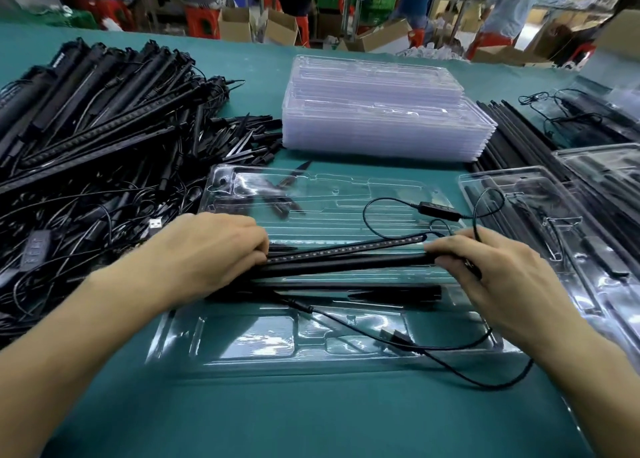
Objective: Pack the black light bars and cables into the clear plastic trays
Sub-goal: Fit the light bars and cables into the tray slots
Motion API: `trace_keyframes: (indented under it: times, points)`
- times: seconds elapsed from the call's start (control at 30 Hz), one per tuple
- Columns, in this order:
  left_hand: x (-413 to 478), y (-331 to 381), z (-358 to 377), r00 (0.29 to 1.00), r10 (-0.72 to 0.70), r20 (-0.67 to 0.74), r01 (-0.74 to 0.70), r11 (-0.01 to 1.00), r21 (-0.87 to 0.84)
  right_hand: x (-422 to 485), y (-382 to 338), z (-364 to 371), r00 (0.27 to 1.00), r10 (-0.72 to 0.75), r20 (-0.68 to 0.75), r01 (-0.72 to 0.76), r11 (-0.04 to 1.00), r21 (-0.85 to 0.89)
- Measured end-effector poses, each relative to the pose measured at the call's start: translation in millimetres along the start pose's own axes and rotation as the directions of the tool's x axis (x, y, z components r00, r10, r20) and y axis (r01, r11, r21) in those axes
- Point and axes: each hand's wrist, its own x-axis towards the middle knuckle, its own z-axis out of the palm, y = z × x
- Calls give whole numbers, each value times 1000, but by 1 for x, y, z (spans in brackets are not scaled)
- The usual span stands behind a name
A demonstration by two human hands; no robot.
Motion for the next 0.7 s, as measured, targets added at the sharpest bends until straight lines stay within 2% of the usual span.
trace_keyframes:
  times: [0.03,0.17,0.3,0.47,0.7]
  points:
    - [-2,1,1,1000,-17,-9,17,1000,9,0,2,0,1000,18,9,-18,1000,20]
    - [-3,4,0,999,-35,28,35,999,8,1,6,6,978,72,194,-82,996,43]
    - [-2,6,-4,997,-54,56,52,998,25,6,9,10,954,103,280,-123,991,56]
    - [-2,10,-5,993,-89,76,82,993,88,9,8,12,949,141,283,-141,990,-23]
    - [-2,12,1,990,-139,23,138,989,56,5,13,18,953,109,284,-155,977,146]
